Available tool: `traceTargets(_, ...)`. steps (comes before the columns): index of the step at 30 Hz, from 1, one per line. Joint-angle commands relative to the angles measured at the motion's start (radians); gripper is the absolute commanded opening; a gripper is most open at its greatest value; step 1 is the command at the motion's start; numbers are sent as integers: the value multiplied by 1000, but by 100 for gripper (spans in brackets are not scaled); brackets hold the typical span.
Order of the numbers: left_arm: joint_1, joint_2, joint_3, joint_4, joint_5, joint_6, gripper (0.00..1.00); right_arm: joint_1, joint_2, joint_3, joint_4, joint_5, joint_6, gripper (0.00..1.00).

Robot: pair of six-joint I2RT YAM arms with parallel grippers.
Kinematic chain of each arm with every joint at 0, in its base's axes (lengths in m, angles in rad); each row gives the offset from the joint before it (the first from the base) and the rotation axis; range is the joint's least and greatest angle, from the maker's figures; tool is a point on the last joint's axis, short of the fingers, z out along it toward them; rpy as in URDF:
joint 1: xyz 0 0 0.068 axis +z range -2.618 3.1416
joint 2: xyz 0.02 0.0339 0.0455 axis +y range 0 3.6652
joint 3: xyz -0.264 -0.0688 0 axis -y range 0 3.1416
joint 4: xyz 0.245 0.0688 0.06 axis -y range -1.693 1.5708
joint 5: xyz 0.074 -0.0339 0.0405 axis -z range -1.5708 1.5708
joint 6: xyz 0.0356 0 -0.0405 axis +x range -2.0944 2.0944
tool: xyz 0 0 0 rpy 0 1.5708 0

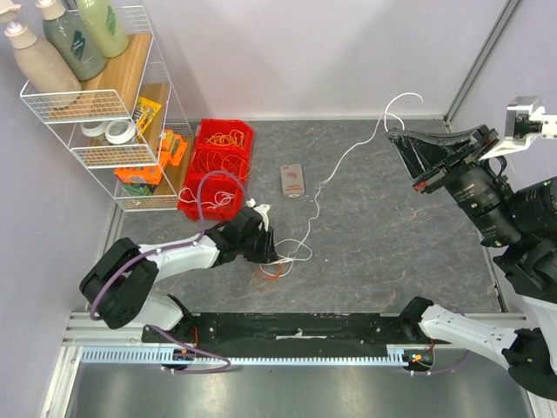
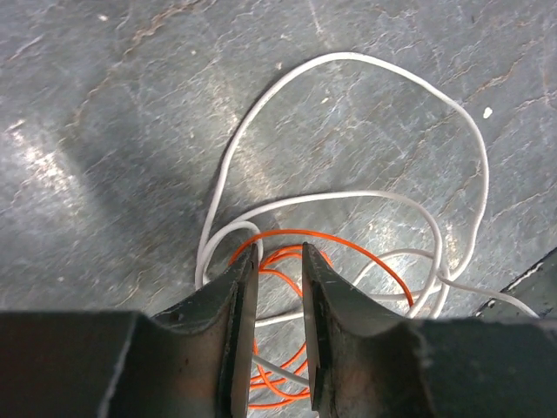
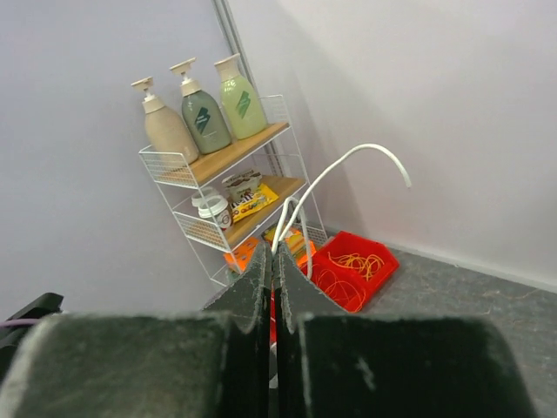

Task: Untangle the cables

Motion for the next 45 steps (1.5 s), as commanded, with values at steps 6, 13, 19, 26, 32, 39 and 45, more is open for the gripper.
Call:
traceTargets(6, 1, -175, 13, -76, -145, 87, 35, -4, 27, 99, -42, 100, -101, 0)
traceTargets(13, 1, -121, -29, -54, -127, 67, 35, -4, 147, 416, -42, 62, -150, 0)
traceTargets(19, 1, -109, -101, 14, -101, -6, 35, -4, 228, 567, 33, 22, -144, 0)
traceTargets(26, 1, -141, -79, -47, -137, -16, 36, -4, 215, 518, 90, 48, -178, 0)
traceTargets(32, 3, -328, -1, -130, -122, 0, 50, -2, 71, 120, 93, 142, -163, 0)
traceTargets(39, 1, -560, 115, -178, -134, 81, 66, -4, -126, -456, 78, 266, -72, 0)
traceTargets(45, 1, -610, 166, -176, -141, 110, 70, -4, -209, -682, 62, 262, 11, 0)
